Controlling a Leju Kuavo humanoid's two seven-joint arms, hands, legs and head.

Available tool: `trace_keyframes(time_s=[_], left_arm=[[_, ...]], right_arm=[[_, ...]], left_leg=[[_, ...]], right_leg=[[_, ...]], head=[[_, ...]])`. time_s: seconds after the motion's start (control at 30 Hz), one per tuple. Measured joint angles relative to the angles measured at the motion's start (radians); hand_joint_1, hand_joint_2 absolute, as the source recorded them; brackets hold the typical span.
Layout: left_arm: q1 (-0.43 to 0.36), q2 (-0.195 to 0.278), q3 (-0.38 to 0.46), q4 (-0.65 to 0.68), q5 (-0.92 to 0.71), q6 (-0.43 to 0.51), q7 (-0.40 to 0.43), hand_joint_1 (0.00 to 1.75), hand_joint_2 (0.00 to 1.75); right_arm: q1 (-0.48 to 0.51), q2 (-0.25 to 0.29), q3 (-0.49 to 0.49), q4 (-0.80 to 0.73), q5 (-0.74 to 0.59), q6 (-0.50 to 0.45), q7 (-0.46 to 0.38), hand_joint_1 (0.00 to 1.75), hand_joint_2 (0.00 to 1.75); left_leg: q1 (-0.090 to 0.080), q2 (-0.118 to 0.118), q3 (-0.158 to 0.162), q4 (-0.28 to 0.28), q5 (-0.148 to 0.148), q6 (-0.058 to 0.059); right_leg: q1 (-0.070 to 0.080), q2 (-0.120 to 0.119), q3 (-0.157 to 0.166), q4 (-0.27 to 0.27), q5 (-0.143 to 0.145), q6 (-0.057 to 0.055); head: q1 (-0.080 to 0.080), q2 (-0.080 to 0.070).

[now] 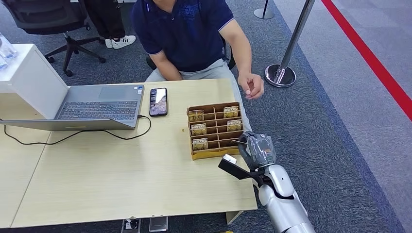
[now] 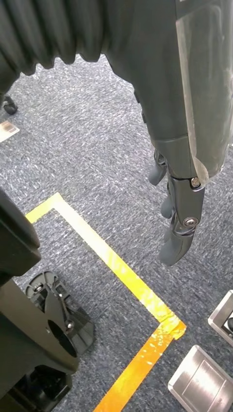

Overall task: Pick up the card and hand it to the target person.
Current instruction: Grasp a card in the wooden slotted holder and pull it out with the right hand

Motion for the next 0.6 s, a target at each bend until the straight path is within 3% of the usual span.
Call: trace_keyframes(time_s=[0.27, 0.6], left_arm=[[-0.015, -0.003, 0.000, 0.000, -0.016, 0.015, 0.011, 0.00, 1.75], [-0.019, -0.002, 0.002, 0.000, -0.039, 0.013, 0.031, 0.00, 1.75]], right_arm=[[0.016, 0.006, -0.012, -0.041, -0.119, -0.016, -0.076, 1.61, 1.75], [0.025, 0.009, -0.012, -0.278, -0.247, -0.056, -0.137, 1.61, 1.75]], left_leg=[[0.000, 0.000, 0.000, 0.000, 0.000, 0.000], [0.000, 0.000, 0.000, 0.000, 0.000, 0.000]], right_leg=[[0.000, 0.000, 0.000, 0.000, 0.000, 0.000], [0.000, 0.000, 0.000, 0.000, 0.000, 0.000]], head=[[0.000, 0.000], [-0.001, 0.000]])
